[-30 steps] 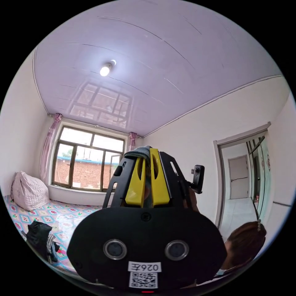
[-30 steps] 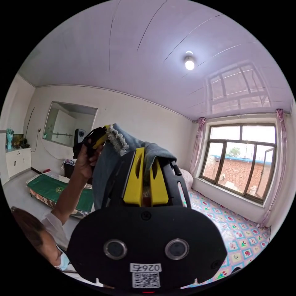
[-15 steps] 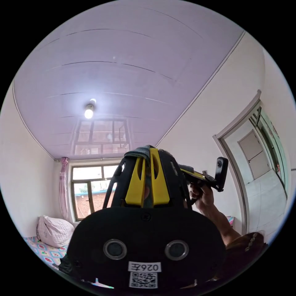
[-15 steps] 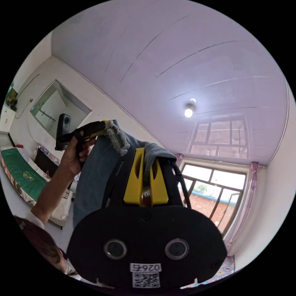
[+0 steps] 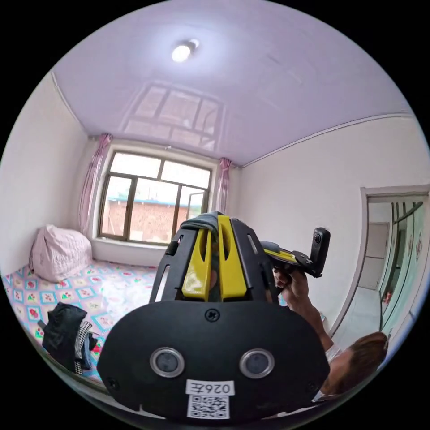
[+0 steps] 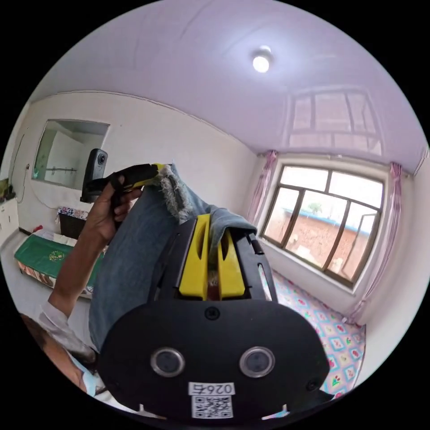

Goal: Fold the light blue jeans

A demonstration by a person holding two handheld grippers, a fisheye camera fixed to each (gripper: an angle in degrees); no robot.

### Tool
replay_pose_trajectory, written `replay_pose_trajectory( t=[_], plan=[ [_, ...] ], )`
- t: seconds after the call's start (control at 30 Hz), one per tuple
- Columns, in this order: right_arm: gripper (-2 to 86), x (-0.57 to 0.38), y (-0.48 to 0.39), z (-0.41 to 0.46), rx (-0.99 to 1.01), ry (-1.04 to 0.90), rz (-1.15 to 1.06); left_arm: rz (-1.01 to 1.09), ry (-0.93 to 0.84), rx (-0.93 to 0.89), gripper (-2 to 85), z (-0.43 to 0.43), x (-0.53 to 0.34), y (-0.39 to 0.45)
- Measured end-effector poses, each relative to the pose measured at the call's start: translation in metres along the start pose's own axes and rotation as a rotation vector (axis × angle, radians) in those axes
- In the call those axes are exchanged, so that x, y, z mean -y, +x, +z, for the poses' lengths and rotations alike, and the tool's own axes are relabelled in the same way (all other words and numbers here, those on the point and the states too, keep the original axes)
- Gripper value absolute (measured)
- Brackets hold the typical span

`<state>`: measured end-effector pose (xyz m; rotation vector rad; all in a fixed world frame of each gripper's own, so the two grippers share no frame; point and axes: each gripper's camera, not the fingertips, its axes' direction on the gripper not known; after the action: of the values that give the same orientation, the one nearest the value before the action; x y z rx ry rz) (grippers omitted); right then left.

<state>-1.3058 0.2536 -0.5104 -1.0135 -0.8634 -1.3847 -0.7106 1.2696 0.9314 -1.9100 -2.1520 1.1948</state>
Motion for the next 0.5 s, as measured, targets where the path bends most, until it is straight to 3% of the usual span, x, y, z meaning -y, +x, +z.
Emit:
replay_pose_trajectory(
  t=[0.1, 0.2, 0.23, 0.3, 0.37, 0.4, 0.5],
  plan=[
    [-1.2, -0.064, 0.104, 0.115, -0.009, -0.115, 0.083, -0.102, -0.108, -0.029, -0.4, 0.148, -0.044, -0.109],
    [-1.3, -0.108, 0.251, 0.217, 0.066, -0.173, 0.301, -0.271, -0.033, -0.17, -0.4, 0.283, -0.075, -0.21],
    [-1.3, -0.111, 0.281, 0.225, 0.114, -0.148, 0.358, -0.285, 0.046, -0.205, -0.4, 0.313, -0.068, -0.229],
    [-1.4, -0.107, 0.383, 0.207, 0.312, 0.182, 0.48, -0.171, 0.127, -0.304, -0.4, 0.338, -0.03, -0.23],
    [-1.4, -0.082, 0.406, 0.167, 0.234, 0.348, 0.299, 0.119, 0.127, -0.269, -0.3, 0.353, 0.025, -0.18],
    [-1.4, -0.067, 0.406, 0.143, 0.12, 0.385, 0.155, 0.175, 0.127, -0.239, -0.3, 0.356, 0.032, -0.167],
    [-1.3, -0.069, 0.426, 0.118, 0.008, 0.39, 0.023, 0.288, 0.152, -0.257, -0.3, 0.378, 0.03, -0.148]
  ],
)
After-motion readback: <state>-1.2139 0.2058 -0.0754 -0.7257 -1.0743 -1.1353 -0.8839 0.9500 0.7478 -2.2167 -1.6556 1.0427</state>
